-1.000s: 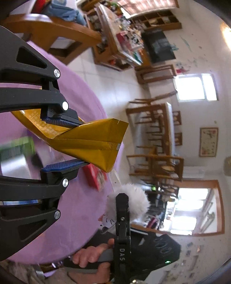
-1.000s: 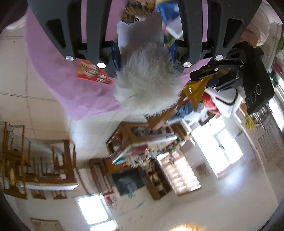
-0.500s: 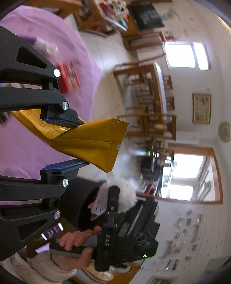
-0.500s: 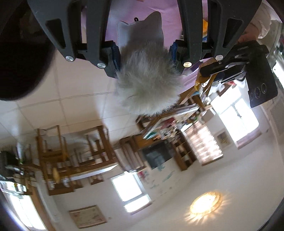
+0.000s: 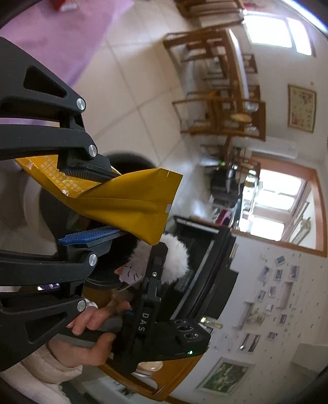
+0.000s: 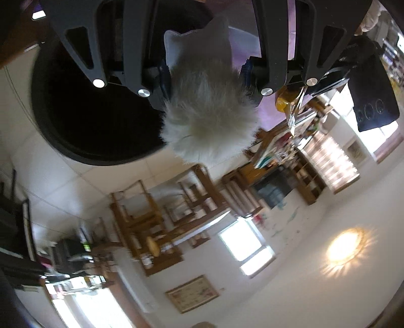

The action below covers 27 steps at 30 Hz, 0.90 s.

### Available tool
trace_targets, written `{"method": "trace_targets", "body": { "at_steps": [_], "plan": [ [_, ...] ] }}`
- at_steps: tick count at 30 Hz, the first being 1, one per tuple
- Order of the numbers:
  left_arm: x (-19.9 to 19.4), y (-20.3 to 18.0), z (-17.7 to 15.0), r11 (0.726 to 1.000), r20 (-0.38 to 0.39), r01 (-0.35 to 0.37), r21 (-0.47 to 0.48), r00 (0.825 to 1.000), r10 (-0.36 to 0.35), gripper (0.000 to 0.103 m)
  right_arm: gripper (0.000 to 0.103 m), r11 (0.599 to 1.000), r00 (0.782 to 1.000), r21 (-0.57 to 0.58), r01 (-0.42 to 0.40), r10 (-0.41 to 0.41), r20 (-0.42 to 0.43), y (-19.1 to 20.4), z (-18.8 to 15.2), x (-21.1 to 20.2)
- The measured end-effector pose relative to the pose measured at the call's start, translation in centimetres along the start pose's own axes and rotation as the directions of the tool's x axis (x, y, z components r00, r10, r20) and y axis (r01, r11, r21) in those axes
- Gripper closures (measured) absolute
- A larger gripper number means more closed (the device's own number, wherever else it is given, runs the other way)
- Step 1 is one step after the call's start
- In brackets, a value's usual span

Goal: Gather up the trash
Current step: 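Carry both items over the black bin and open both tools to drop them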

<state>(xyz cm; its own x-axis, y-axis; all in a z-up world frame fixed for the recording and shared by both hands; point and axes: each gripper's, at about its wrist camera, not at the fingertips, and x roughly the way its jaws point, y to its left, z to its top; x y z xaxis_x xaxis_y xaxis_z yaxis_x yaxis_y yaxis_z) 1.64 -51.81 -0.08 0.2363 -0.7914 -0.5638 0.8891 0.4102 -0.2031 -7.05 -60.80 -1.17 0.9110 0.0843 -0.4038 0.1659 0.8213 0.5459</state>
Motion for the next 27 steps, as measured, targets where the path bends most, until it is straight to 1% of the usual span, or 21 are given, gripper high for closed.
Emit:
{"method": "trace_targets", "body": {
  "at_steps": [1, 5, 8, 10, 12, 14, 15, 16, 18, 20, 21, 22, 23, 24, 25, 27],
  "plan": [
    [1.6, -0.5, 0.1, 1.000, -0.006, 0.010, -0.003, 1.000, -0.010, 0.069, 0.061, 1.000, 1.000, 0.007, 0.012, -0.012, 0.003, -0.5, -0.1, -0.2],
    [6.0, -1.5, 0.1, 0.999, -0.016, 0.043, -0.029, 0.999, -0.043, 0.069, 0.061, 0.998, 0.999, 0.039, 0.044, -0.044, 0.012, -2.7, -0.4, -0.4],
    [9.1, -2.5, 0.0, 0.997, -0.036, 0.060, -0.046, 0.997, -0.062, 0.069, 0.061, 0.997, 0.998, 0.056, 0.054, -0.055, 0.013, -4.3, -0.8, -0.6],
    [10.4, -3.0, -0.2, 0.997, -0.050, 0.061, -0.040, 0.997, -0.063, 0.069, 0.061, 0.996, 0.998, 0.066, 0.057, -0.058, 0.012, -4.9, -1.1, -0.9],
    [11.3, -3.3, -0.3, 0.997, -0.058, 0.064, -0.037, 0.996, -0.067, 0.069, 0.060, 0.995, 0.998, 0.077, 0.058, -0.059, 0.011, -5.6, -1.4, -0.9],
    [10.7, -2.9, -0.7, 0.997, -0.063, 0.070, -0.037, 0.995, -0.072, 0.069, 0.059, 0.994, 0.998, 0.087, 0.060, -0.061, 0.010, -6.2, -1.6, -0.9],
    [11.3, -3.1, -0.7, 0.997, -0.069, 0.071, -0.034, 0.995, -0.074, 0.069, 0.059, 0.994, 0.998, 0.092, 0.060, -0.062, 0.010, -6.6, -1.8, -1.3],
    [10.8, -3.1, -0.8, 0.997, -0.072, 0.069, -0.030, 0.995, -0.071, 0.068, 0.059, 0.993, 0.998, 0.097, 0.061, -0.062, 0.009, -6.8, -1.9, -1.2],
    [11.3, -3.2, -0.9, 0.998, -0.083, 0.063, -0.021, 0.994, -0.065, 0.068, 0.058, 0.993, 0.998, 0.104, 0.063, -0.065, 0.008, -6.9, -2.2, -1.7],
    [10.5, -2.8, -1.2, 0.998, -0.088, 0.052, -0.019, 0.995, -0.054, 0.063, 0.047, 0.992, 0.998, 0.111, 0.067, -0.068, 0.009, -7.0, -2.3, -1.9],
    [10.6, -2.8, -0.9, 0.999, -0.090, 0.047, -0.018, 0.995, -0.048, 0.053, 0.043, 0.991, 0.998, 0.118, 0.065, -0.067, 0.008, -7.2, -2.4, -2.0],
    [10.4, -2.9, -0.9, 0.999, -0.086, 0.037, -0.014, 0.996, -0.038, 0.041, 0.032, 0.990, 0.998, 0.123, 0.063, -0.064, 0.008, -7.4, -2.3, -2.1],
    [10.0, -2.8, -0.8, 1.000, -0.076, 0.027, -0.012, 0.997, -0.028, 0.034, 0.027, 0.990, 0.998, 0.131, 0.060, -0.062, 0.012, -7.4, -2.4, -2.3],
    [9.4, -2.8, -0.7, 1.000, -0.060, 0.012, -0.008, 0.998, -0.013, 0.023, 0.022, 0.989, 0.998, 0.136, 0.059, -0.063, 0.022, -7.3, -2.4, -2.5],
    [8.9, -2.9, -0.7, 1.000, -0.048, 0.005, -0.002, 0.999, -0.005, 0.017, 0.021, 0.989, 0.998, 0.135, 0.059, -0.064, 0.027, -7.3, -2.3, -2.8],
    [8.0, -3.0, -0.7, 1.000, -0.029, -0.008, 0.016, 1.000, 0.009, 0.015, 0.021, 0.990, 0.997, 0.129, 0.060, -0.064, 0.030, -7.1, -2.2, -3.0]
  ]
}}
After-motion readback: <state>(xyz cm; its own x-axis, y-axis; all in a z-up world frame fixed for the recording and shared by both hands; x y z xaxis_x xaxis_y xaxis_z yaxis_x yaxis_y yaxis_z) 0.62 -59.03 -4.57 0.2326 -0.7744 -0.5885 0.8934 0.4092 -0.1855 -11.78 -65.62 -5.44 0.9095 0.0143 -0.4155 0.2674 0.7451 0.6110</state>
